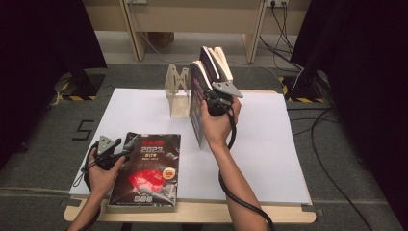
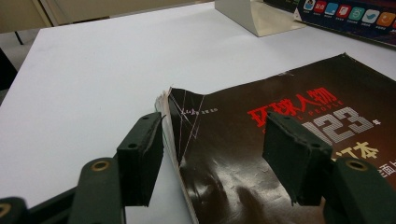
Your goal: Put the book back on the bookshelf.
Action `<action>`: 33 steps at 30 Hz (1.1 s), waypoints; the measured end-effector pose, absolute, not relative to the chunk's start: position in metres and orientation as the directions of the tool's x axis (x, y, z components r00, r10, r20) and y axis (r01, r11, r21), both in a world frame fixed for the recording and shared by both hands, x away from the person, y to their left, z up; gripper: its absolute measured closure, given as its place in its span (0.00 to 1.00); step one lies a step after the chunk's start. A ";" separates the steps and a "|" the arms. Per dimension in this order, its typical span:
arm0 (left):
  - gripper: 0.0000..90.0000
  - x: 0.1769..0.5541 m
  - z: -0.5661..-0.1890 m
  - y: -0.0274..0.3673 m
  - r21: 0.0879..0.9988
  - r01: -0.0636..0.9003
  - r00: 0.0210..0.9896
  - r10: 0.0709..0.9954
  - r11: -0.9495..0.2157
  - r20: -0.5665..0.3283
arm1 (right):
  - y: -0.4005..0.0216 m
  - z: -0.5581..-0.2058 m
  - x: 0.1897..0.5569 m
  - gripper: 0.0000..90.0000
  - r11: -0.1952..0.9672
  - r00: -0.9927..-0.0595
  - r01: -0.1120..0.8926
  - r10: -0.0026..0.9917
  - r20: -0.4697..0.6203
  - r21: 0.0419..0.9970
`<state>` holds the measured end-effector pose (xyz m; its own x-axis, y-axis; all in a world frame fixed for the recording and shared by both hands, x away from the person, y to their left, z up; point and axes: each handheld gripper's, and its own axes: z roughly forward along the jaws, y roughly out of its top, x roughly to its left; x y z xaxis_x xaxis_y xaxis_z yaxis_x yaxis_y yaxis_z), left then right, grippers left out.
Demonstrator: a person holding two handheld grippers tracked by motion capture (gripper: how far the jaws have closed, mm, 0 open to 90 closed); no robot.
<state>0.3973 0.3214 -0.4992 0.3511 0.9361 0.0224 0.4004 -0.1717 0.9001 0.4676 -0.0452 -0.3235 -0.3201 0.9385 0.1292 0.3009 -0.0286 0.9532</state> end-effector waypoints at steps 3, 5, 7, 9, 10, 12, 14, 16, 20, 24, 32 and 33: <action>0.42 0.397 -0.499 0.321 0.900 0.401 0.352 0.936 -0.173 0.023 | -0.044 -0.322 0.468 0.93 -0.027 -0.320 0.287 0.940 0.122 0.958; 0.42 0.397 -0.499 0.321 0.900 0.400 0.352 0.936 -0.173 0.024 | -0.044 -0.319 0.469 0.93 -0.032 -0.316 0.283 0.941 0.125 0.958; 0.42 0.397 -0.499 0.321 0.899 0.401 0.351 0.936 -0.174 0.024 | -0.045 -0.317 0.469 0.93 -0.027 -0.317 0.273 0.941 0.116 0.962; 0.42 0.397 -0.499 0.321 0.899 0.402 0.351 0.936 -0.174 0.024 | -0.045 -0.315 0.470 0.93 -0.027 -0.315 0.258 0.943 0.111 0.966; 0.42 0.397 -0.499 0.321 0.899 0.402 0.351 0.936 -0.174 0.024 | -0.044 -0.314 0.470 0.93 -0.032 -0.314 0.260 0.942 0.116 0.965; 0.42 0.397 -0.499 0.321 0.899 0.401 0.351 0.936 -0.173 0.024 | -0.045 -0.313 0.471 0.93 -0.031 -0.312 0.249 0.944 0.110 0.968; 0.42 0.397 -0.499 0.321 0.900 0.401 0.351 0.936 -0.172 0.023 | -0.045 -0.312 0.472 0.93 -0.035 -0.309 0.245 0.944 0.113 0.969; 0.42 0.397 -0.499 0.321 0.900 0.401 0.351 0.936 -0.171 0.021 | -0.044 -0.312 0.474 0.93 -0.038 -0.308 0.244 0.944 0.115 0.969; 0.42 0.397 -0.499 0.321 0.900 0.401 0.351 0.936 -0.171 0.021 | -0.043 -0.310 0.477 0.93 -0.037 -0.306 0.235 0.946 0.110 0.971; 0.42 0.397 -0.499 0.321 0.901 0.401 0.349 0.937 -0.166 0.017 | -0.042 -0.307 0.480 0.93 -0.037 -0.304 0.224 0.947 0.106 0.974; 0.42 0.397 -0.499 0.321 0.901 0.401 0.349 0.937 -0.167 0.018 | -0.038 -0.308 0.485 0.93 -0.040 -0.298 0.227 0.948 0.108 0.973; 0.42 0.397 -0.499 0.322 0.901 0.401 0.349 0.937 -0.166 0.017 | -0.038 -0.308 0.486 0.93 -0.042 -0.298 0.229 0.948 0.111 0.973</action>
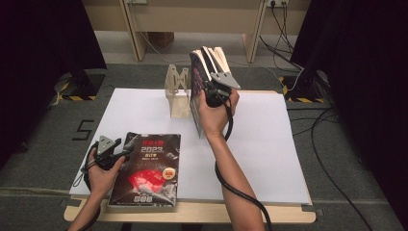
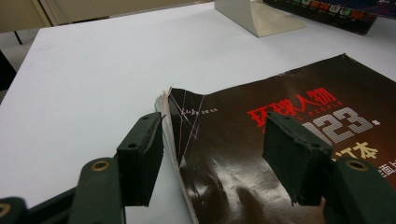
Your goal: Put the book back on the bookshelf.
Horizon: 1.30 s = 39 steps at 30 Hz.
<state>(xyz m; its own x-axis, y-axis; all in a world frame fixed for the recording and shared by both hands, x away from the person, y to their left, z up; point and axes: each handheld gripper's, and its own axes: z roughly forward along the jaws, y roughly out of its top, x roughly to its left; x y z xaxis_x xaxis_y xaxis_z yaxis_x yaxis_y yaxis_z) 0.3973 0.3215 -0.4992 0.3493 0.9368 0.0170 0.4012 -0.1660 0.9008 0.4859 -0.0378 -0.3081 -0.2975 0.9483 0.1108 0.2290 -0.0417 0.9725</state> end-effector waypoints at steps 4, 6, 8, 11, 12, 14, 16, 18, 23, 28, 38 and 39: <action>0.42 0.397 -0.499 0.322 0.902 0.401 0.349 0.937 -0.163 0.014 | -0.037 -0.309 0.489 0.93 -0.037 -0.294 0.231 0.950 0.106 0.972; 0.42 0.397 -0.499 0.322 0.901 0.403 0.349 0.937 -0.163 0.014 | -0.036 -0.308 0.491 0.93 -0.041 -0.294 0.231 0.950 0.110 0.972; 0.42 0.397 -0.499 0.322 0.901 0.401 0.349 0.937 -0.164 0.015 | -0.035 -0.308 0.492 0.93 -0.039 -0.293 0.233 0.950 0.108 0.972; 0.42 0.397 -0.499 0.322 0.900 0.403 0.350 0.937 -0.163 0.013 | -0.034 -0.307 0.494 0.93 -0.035 -0.293 0.228 0.951 0.103 0.973; 0.42 0.397 -0.499 0.322 0.902 0.400 0.349 0.937 -0.162 0.013 | -0.034 -0.307 0.494 0.93 -0.036 -0.293 0.228 0.950 0.104 0.973; 0.42 0.397 -0.499 0.322 0.902 0.400 0.349 0.937 -0.162 0.013 | -0.033 -0.307 0.496 0.93 -0.032 -0.293 0.226 0.951 0.099 0.974; 0.42 0.397 -0.499 0.322 0.902 0.401 0.350 0.937 -0.162 0.013 | -0.032 -0.306 0.497 0.93 -0.033 -0.292 0.229 0.951 0.101 0.973; 0.42 0.397 -0.499 0.322 0.902 0.400 0.349 0.937 -0.162 0.013 | -0.032 -0.306 0.499 0.93 -0.032 -0.289 0.228 0.952 0.099 0.973; 0.42 0.398 -0.499 0.322 0.901 0.401 0.351 0.936 -0.165 0.016 | -0.030 -0.306 0.502 0.93 -0.031 -0.286 0.227 0.953 0.097 0.973; 0.42 0.398 -0.499 0.322 0.902 0.401 0.350 0.937 -0.162 0.013 | -0.028 -0.305 0.507 0.93 -0.028 -0.285 0.223 0.954 0.092 0.975; 0.42 0.397 -0.499 0.322 0.902 0.401 0.350 0.937 -0.162 0.013 | -0.025 -0.304 0.515 0.93 -0.029 -0.277 0.227 0.956 0.094 0.974; 0.42 0.397 -0.499 0.322 0.902 0.401 0.350 0.937 -0.162 0.013 | -0.025 -0.304 0.515 0.93 -0.029 -0.277 0.226 0.956 0.093 0.974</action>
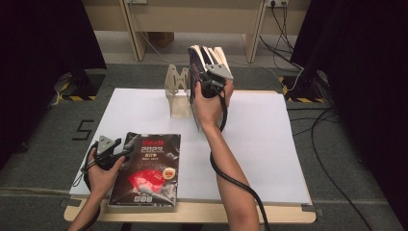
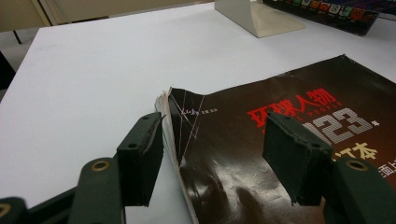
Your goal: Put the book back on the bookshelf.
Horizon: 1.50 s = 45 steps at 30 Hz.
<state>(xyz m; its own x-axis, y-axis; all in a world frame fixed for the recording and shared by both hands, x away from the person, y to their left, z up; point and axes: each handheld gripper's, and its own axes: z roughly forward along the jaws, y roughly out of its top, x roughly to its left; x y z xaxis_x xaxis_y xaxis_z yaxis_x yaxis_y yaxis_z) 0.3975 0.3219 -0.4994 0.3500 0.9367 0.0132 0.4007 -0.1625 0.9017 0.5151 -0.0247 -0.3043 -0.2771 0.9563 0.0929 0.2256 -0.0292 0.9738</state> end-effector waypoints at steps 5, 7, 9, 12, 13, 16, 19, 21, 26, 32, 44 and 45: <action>0.42 0.397 -0.499 0.322 0.902 0.400 0.350 0.937 -0.164 0.015 | -0.023 -0.305 0.519 0.93 -0.026 -0.273 0.227 0.958 0.090 0.974; 0.42 0.398 -0.499 0.322 0.901 0.401 0.350 0.937 -0.164 0.014 | -0.023 -0.305 0.520 0.93 -0.020 -0.273 0.225 0.958 0.083 0.974; 0.42 0.397 -0.499 0.322 0.902 0.400 0.350 0.937 -0.164 0.015 | -0.022 -0.304 0.522 0.93 -0.027 -0.269 0.229 0.959 0.089 0.973; 0.42 0.397 -0.499 0.322 0.902 0.400 0.350 0.936 -0.163 0.014 | -0.021 -0.304 0.524 0.93 -0.025 -0.267 0.224 0.960 0.086 0.974; 0.42 0.397 -0.499 0.322 0.902 0.400 0.350 0.937 -0.162 0.013 | -0.021 -0.303 0.525 0.93 -0.023 -0.266 0.224 0.960 0.084 0.974; 0.42 0.397 -0.499 0.322 0.902 0.401 0.350 0.937 -0.162 0.013 | -0.019 -0.302 0.527 0.93 -0.023 -0.266 0.221 0.960 0.083 0.975; 0.42 0.397 -0.499 0.322 0.902 0.400 0.351 0.936 -0.163 0.013 | -0.018 -0.301 0.529 0.93 -0.023 -0.261 0.220 0.962 0.082 0.975; 0.42 0.397 -0.499 0.322 0.902 0.400 0.351 0.936 -0.162 0.013 | -0.018 -0.302 0.530 0.93 -0.022 -0.257 0.219 0.963 0.079 0.975; 0.42 0.397 -0.499 0.322 0.903 0.399 0.350 0.937 -0.159 0.010 | -0.016 -0.301 0.534 0.93 -0.020 -0.248 0.218 0.966 0.076 0.976; 0.42 0.398 -0.499 0.322 0.901 0.401 0.353 0.936 -0.167 0.016 | -0.014 -0.300 0.539 0.93 -0.012 -0.237 0.208 0.970 0.062 0.978; 0.42 0.397 -0.499 0.322 0.902 0.400 0.353 0.935 -0.163 0.013 | 0.000 -0.303 0.548 0.93 0.004 -0.207 0.189 0.978 0.036 0.982; 0.42 0.397 -0.499 0.322 0.903 0.399 0.353 0.936 -0.160 0.010 | 0.001 -0.303 0.549 0.93 0.008 -0.207 0.186 0.978 0.031 0.983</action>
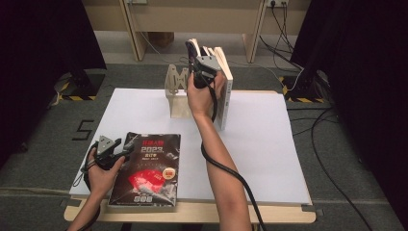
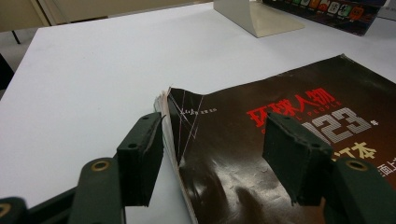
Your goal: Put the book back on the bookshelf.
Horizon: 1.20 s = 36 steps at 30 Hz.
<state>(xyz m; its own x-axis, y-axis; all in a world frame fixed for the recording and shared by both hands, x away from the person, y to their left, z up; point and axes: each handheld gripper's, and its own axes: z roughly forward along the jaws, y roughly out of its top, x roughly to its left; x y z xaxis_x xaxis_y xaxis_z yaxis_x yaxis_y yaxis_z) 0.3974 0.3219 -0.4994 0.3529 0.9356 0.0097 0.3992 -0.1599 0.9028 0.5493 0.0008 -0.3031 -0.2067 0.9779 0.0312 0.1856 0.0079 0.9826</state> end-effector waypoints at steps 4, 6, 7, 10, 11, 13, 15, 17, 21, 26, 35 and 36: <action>0.42 0.397 -0.500 0.322 0.904 0.398 0.353 0.936 -0.159 0.009 | 0.005 -0.306 0.552 0.93 0.006 -0.199 0.192 0.979 0.033 0.981; 0.42 0.398 -0.500 0.322 0.904 0.398 0.353 0.936 -0.159 0.009 | 0.007 -0.308 0.554 0.93 0.015 -0.196 0.198 0.980 0.025 0.980; 0.42 0.398 -0.500 0.322 0.903 0.399 0.353 0.936 -0.160 0.010 | 0.008 -0.310 0.555 0.92 0.018 -0.193 0.201 0.981 0.022 0.980; 0.42 0.398 -0.500 0.322 0.903 0.399 0.354 0.935 -0.160 0.009 | 0.010 -0.314 0.558 0.92 0.027 -0.188 0.219 0.982 0.015 0.975; 0.42 0.398 -0.500 0.322 0.903 0.398 0.354 0.935 -0.160 0.009 | 0.011 -0.315 0.559 0.92 0.036 -0.187 0.226 0.982 0.007 0.973; 0.42 0.397 -0.500 0.322 0.903 0.398 0.355 0.935 -0.159 0.009 | 0.012 -0.318 0.560 0.92 0.050 -0.187 0.225 0.982 -0.007 0.973; 0.42 0.398 -0.500 0.322 0.903 0.399 0.355 0.935 -0.160 0.009 | 0.013 -0.318 0.560 0.92 0.049 -0.182 0.231 0.983 -0.007 0.972; 0.42 0.397 -0.499 0.322 0.902 0.400 0.356 0.935 -0.163 0.012 | 0.013 -0.318 0.559 0.92 0.050 -0.183 0.246 0.983 -0.004 0.968; 0.42 0.397 -0.500 0.322 0.903 0.396 0.355 0.935 -0.165 0.015 | 0.009 -0.319 0.556 0.91 0.064 -0.183 0.260 0.983 -0.016 0.964; 0.42 0.397 -0.499 0.320 0.900 0.399 0.355 0.934 -0.178 0.028 | 0.005 -0.322 0.547 0.88 0.085 -0.183 0.265 0.982 -0.037 0.961; 0.42 0.397 -0.499 0.321 0.899 0.402 0.355 0.935 -0.175 0.023 | -0.006 -0.318 0.530 0.84 0.106 -0.184 0.235 0.981 -0.063 0.966; 0.42 0.397 -0.499 0.321 0.900 0.400 0.354 0.935 -0.175 0.025 | -0.007 -0.318 0.528 0.83 0.104 -0.184 0.235 0.981 -0.060 0.966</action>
<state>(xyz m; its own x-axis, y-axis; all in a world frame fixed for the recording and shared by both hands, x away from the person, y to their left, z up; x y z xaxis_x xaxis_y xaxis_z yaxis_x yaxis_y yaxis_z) 0.3973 0.3207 -0.4994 0.3544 0.9348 0.0246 0.4001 -0.1753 0.8996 0.5279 -0.0067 -0.3182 -0.1841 0.9811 -0.0603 0.2351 0.1035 0.9664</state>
